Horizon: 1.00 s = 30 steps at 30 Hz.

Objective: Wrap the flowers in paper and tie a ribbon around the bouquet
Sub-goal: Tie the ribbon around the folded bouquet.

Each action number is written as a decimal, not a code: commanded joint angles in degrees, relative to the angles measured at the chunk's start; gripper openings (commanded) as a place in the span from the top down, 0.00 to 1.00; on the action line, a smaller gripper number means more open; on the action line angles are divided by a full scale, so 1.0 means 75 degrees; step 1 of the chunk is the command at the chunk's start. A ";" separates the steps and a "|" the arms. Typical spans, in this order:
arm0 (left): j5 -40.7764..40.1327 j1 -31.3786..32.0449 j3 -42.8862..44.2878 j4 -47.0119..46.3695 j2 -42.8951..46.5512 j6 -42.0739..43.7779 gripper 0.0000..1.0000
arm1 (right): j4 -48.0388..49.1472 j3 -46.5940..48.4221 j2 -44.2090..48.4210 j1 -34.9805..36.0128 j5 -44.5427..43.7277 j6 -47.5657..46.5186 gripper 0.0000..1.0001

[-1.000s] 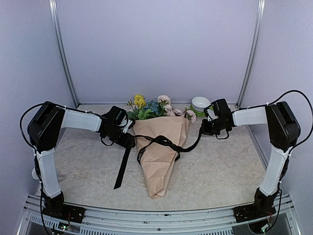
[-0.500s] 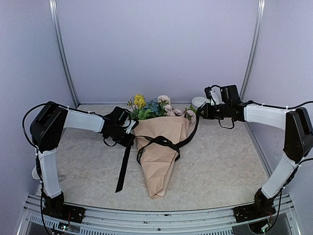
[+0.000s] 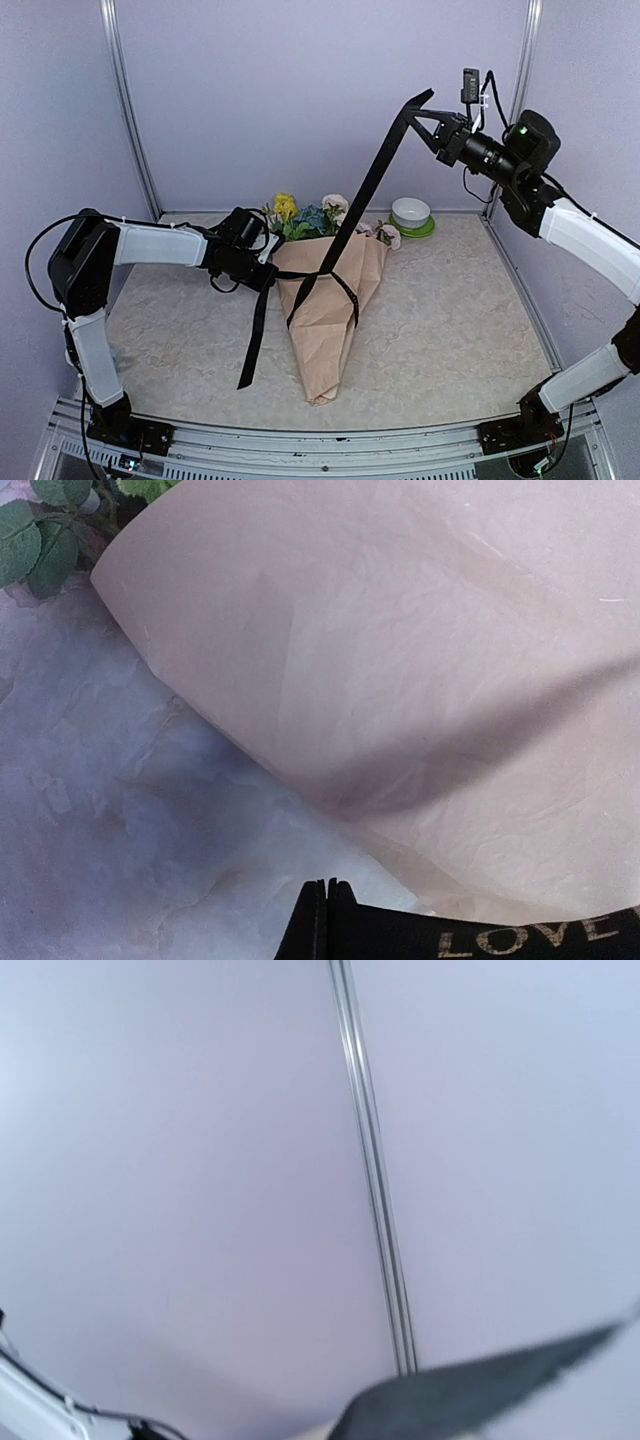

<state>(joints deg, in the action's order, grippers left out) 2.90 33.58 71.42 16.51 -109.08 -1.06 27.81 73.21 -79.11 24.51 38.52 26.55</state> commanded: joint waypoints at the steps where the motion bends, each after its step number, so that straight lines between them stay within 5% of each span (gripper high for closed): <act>1: -0.0240 -0.0009 -0.0101 0.0144 0.0200 -0.0010 1.00 | 0.0788 -0.0223 0.0005 0.0026 -0.0100 0.0392 1.00; 7: -0.0743 -0.0406 -0.0452 0.0393 0.0002 -0.0323 1.00 | 0.1147 -0.1289 0.0523 -0.1331 -0.0688 0.1958 1.00; 12: -0.0531 -0.0556 -0.1168 0.0090 0.0116 -0.0632 1.00 | -0.0339 -0.2433 0.1316 -0.2828 -0.2223 0.1370 1.00; 18: -0.0200 -0.0901 -0.1890 -0.0287 0.0245 -0.1222 1.00 | -0.0735 -0.5122 0.2515 -0.5337 -0.3072 0.2414 1.00; 23: 0.0221 -0.1892 -0.2610 -0.0727 0.0462 -0.1727 1.00 | -0.1192 -0.7036 0.2978 -0.7293 -0.3279 0.2485 1.00; 30: 0.0601 -0.3327 -0.3681 -0.1814 0.1452 -0.2404 1.00 | -0.1616 -0.7532 0.3055 -0.8363 -0.3813 0.2160 1.00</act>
<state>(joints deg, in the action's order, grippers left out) 8.64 15.29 49.25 3.46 -100.90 -14.17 14.66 16.67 -57.78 -33.45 15.46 43.33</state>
